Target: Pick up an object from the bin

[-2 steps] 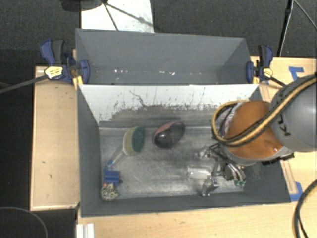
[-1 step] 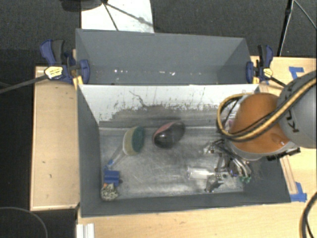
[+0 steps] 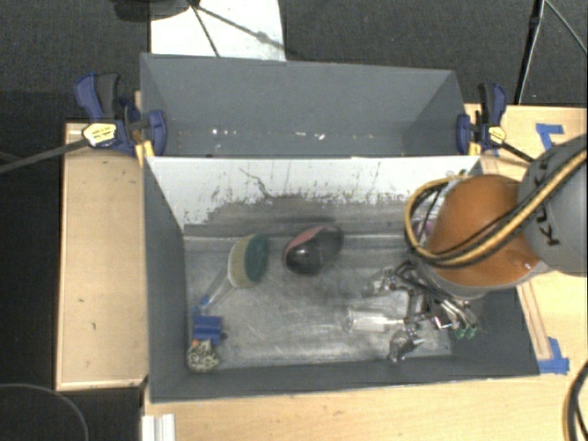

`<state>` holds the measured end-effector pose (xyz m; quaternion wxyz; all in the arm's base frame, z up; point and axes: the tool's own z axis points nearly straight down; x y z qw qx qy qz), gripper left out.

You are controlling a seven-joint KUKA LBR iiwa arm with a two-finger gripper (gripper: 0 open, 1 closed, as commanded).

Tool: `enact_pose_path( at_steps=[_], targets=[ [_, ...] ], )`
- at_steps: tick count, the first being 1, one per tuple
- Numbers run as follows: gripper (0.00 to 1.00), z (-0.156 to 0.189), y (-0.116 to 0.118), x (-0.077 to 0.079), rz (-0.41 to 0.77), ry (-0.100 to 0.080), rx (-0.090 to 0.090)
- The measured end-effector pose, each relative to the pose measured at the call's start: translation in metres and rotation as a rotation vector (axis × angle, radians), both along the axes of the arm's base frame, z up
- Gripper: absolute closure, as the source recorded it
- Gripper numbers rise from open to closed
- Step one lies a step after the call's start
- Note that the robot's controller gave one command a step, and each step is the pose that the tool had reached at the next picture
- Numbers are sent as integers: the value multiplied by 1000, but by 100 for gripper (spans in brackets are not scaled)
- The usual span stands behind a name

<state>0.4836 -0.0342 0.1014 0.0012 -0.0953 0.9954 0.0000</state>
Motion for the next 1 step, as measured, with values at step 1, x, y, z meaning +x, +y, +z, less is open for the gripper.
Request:
enact_pose_path(
  at_steps=[1],
  targets=[
    [0, -29, -12, -1, -86, -13, 2]
  ],
)
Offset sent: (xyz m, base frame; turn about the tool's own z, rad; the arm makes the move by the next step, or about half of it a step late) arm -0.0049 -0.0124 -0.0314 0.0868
